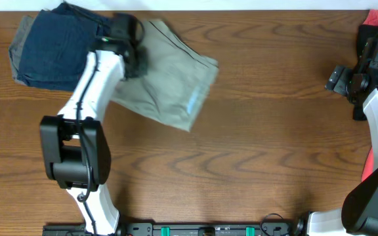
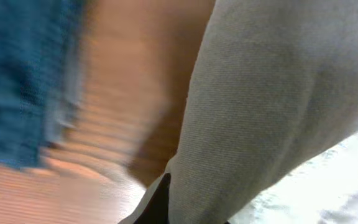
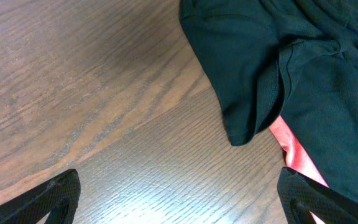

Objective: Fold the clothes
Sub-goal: 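Carry the folded pants onto the denim stack and lower them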

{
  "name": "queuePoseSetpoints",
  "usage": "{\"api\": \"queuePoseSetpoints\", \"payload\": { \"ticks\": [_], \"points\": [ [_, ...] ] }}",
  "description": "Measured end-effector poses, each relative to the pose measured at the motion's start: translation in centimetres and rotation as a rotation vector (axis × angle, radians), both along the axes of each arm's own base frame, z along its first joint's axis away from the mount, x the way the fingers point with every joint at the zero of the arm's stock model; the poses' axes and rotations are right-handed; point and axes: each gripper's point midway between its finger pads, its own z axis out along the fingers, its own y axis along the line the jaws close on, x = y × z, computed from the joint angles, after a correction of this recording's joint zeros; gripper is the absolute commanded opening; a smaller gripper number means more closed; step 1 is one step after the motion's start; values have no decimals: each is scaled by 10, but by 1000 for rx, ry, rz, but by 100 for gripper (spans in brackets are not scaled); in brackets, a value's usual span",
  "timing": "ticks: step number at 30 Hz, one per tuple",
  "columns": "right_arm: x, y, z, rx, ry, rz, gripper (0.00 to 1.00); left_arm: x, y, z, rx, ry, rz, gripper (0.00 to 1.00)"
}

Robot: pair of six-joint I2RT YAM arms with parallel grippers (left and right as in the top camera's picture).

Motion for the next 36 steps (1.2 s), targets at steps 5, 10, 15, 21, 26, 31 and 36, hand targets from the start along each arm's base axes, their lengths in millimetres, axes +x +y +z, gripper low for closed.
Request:
{"api": "queuePoseSetpoints", "payload": {
  "ticks": [5,10,15,21,26,31,36],
  "points": [
    [0,0,0,0,0,0,99,22,42,32,47,-91,72,6],
    [0,0,0,0,0,0,99,29,77,47,113,-129,108,6],
    [0,0,0,0,0,0,99,34,101,63,211,-162,134,6],
    [0,0,0,0,0,0,99,45,114,90,305,-222,132,6],
    [0,0,0,0,0,0,99,46,127,107,389,-246,169,6],
    [0,0,0,0,0,0,99,42,138,111,450,-238,198,6],
    [0,0,0,0,0,0,99,42,141,114,466,-248,220,6]
  ]
}}
